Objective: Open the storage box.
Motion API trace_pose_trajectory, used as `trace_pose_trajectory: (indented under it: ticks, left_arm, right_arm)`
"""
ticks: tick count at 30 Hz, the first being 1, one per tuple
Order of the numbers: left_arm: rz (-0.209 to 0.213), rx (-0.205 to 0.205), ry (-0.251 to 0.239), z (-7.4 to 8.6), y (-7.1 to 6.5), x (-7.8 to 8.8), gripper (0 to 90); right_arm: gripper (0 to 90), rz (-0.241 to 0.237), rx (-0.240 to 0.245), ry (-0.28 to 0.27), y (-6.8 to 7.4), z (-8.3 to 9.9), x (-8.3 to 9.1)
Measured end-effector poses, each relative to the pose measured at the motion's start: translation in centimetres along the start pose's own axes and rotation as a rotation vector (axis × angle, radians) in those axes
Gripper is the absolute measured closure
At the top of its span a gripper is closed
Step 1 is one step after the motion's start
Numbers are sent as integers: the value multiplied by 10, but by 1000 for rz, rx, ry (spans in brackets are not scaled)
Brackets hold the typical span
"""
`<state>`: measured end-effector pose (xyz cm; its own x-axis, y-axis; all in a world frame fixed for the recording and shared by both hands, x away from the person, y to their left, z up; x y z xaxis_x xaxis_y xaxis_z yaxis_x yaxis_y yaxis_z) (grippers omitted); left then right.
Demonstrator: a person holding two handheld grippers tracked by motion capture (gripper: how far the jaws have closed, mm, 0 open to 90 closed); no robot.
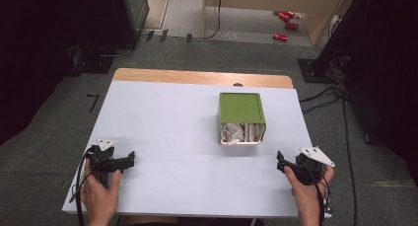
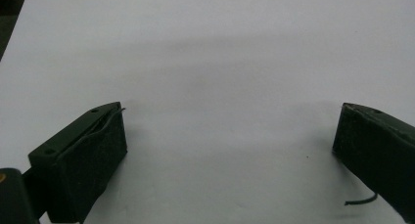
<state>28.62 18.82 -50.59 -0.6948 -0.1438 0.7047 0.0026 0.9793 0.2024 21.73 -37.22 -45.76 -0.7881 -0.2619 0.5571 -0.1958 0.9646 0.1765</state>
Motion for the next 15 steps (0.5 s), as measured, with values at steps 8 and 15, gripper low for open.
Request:
trace_pose_trajectory:
  ticks: [8, 15]
  left_arm:
    - [0, 0, 0, 0, 0, 0, 0]
    - [0, 0, 0, 0, 0, 0, 0]
  right_arm:
    - [144, -10, 4, -5, 5, -6, -2]
    - [145, -20, -3, -19, 9, -10, -4]
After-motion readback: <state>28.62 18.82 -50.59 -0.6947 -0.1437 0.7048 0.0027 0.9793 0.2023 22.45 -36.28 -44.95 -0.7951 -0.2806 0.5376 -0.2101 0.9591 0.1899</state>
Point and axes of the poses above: each handheld gripper's, and its own axes: x roughly backward along the jaws, z roughly out of its underside, y roughly to its left, the point moved 1 cm from there along -x, roughly forward along the jaws, and after that the axes turned 15 degrees about -z, right-handed, at the moved point
